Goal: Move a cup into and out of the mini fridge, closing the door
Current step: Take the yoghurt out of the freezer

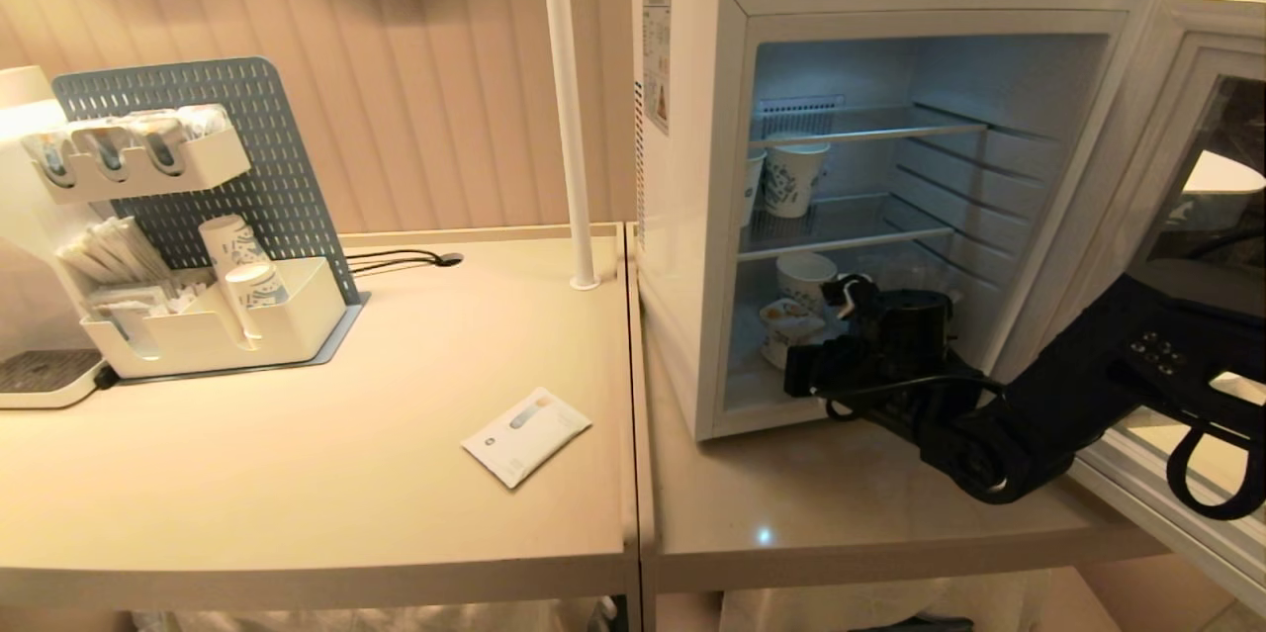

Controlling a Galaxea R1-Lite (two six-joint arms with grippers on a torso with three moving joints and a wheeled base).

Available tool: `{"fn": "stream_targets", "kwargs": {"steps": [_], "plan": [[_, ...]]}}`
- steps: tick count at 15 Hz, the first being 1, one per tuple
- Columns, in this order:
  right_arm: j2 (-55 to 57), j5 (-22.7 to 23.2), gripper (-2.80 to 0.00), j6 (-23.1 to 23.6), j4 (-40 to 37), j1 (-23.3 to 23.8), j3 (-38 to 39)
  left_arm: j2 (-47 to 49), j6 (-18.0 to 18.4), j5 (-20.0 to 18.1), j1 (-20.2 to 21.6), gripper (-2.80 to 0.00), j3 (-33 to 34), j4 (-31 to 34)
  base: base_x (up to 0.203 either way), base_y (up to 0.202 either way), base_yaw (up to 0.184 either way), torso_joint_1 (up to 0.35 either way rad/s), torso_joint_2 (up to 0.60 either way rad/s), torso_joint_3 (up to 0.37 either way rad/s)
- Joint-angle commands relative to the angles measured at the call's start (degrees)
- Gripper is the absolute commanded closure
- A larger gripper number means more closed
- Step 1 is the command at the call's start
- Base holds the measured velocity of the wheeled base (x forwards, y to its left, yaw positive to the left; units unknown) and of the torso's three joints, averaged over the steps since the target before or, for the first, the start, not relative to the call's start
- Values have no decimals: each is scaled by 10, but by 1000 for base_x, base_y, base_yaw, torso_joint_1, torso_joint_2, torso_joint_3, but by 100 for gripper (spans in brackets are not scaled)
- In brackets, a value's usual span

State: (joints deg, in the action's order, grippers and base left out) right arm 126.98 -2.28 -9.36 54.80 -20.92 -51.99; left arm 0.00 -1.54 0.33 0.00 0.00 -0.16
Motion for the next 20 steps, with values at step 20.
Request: {"fn": "stream_targets", "kwargs": {"steps": [20], "plan": [[-408, -174, 0, 34, 24, -15, 325, 1, 0, 0, 0, 0, 0, 0, 0, 0, 0, 0, 0, 0]]}}
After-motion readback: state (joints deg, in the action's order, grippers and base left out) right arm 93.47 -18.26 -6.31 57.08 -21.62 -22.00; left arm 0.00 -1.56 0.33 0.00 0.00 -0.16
